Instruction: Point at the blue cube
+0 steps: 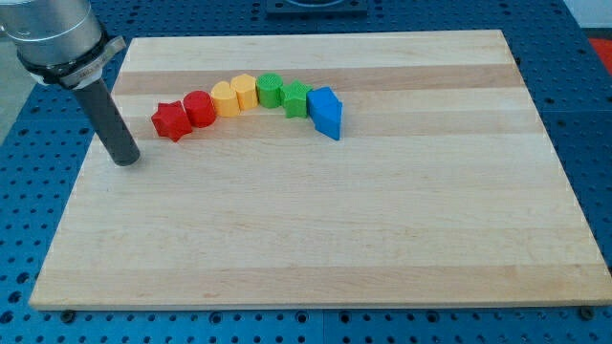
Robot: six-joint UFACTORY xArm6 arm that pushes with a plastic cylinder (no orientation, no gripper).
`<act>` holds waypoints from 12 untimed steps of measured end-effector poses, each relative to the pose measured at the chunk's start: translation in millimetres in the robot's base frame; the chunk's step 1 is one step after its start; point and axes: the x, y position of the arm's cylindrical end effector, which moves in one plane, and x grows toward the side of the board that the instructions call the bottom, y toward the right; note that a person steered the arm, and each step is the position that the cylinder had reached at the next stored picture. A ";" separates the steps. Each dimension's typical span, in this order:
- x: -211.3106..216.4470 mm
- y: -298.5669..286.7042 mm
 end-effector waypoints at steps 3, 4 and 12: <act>36.1 168.1; 10.6 260.8; -93.9 244.0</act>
